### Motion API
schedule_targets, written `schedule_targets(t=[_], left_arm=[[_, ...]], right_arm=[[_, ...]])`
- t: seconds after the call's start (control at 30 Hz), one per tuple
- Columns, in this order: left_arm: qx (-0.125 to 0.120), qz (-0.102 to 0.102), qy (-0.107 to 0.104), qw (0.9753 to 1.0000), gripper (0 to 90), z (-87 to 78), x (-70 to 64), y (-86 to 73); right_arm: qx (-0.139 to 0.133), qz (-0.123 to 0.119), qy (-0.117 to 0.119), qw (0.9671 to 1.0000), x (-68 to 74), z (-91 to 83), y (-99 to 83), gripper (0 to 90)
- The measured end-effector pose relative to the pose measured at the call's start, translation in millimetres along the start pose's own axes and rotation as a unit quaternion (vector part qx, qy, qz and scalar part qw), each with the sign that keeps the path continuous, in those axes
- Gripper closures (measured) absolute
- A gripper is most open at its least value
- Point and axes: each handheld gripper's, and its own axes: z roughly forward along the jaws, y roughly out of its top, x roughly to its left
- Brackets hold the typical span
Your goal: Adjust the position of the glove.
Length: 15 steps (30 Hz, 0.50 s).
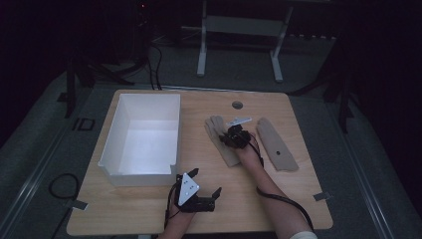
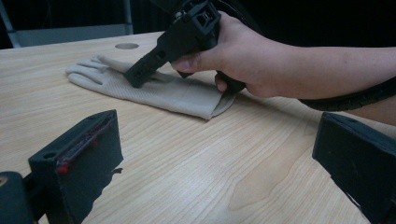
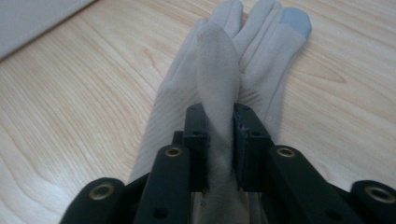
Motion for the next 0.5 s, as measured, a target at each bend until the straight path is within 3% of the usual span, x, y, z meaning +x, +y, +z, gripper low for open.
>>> schedule_targets(t=[0.17, 0.27, 0.43, 0.5], left_arm=[[-0.001, -0.006, -0.002, 1.0, 1.6, 0.2, 0.9, 0.0], [0.0, -0.002, -0.001, 1.0, 1.6, 0.1, 0.5, 0.1], [0.0, -0.004, -0.001, 1.0, 1.6, 0.2, 0.7, 0.0], [0.001, -0.003, 0.0, 1.0, 1.6, 0.2, 0.7, 0.1]], right_arm=[[-0.023, 0.048, 0.009, 0.9985, 0.4, -16.8, 5.9, 79.5], [-0.044, 0.063, 0.011, 0.997, 3.0, -35.1, 11.0, 79.5], [-0.08, 0.071, 0.012, 0.9942, 10.0, -64.2, 12.4, 79.4], [-0.091, 0.063, 0.002, 0.9938, 13.9, -76.8, 10.7, 79.5]])
